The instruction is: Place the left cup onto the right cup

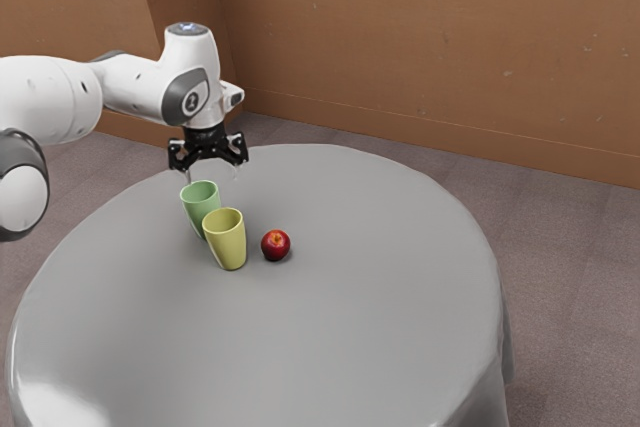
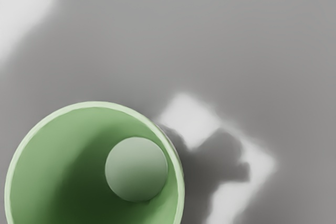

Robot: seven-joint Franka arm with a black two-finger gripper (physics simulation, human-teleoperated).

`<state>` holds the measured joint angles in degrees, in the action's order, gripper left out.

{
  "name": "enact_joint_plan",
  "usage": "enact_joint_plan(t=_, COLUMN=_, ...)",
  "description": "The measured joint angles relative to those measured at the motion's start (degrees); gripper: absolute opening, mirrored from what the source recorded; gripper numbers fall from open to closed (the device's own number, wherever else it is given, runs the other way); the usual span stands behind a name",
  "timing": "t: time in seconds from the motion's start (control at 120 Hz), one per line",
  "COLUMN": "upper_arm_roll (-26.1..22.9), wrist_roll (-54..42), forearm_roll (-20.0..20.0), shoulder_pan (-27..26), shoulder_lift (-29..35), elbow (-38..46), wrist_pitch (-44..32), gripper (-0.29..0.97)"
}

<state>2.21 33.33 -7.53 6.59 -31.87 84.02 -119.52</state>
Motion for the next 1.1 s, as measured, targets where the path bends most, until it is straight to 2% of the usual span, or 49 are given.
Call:
enact_joint_plan(t=0.4, upper_arm_roll=0.0, wrist_roll=1.09, forearm_roll=0.09, shoulder_pan=0.24, shoulder_lift=-3.01, elbow=-2.87, wrist_pitch=-1.9, gripper=0.68)
enact_joint_plan(t=0.867, upper_arm_roll=0.07, wrist_roll=1.64, forearm_roll=2.42, shoulder_pan=1.1, shoulder_lift=-5.5, elbow=-2.62, wrist_pitch=-2.55, gripper=0.68)
enact_joint_plan(t=0.983, upper_arm_roll=0.07, wrist_roll=1.73, forearm_roll=2.55, shoulder_pan=1.22, shoulder_lift=-5.83, elbow=-2.54, wrist_pitch=-2.59, gripper=0.61)
enact_joint_plan(t=1.1, upper_arm_roll=0.07, wrist_roll=1.87, forearm_roll=2.81, shoulder_pan=1.31, shoulder_lift=-6.03, elbow=-2.52, wrist_pitch=-2.62, gripper=0.45)
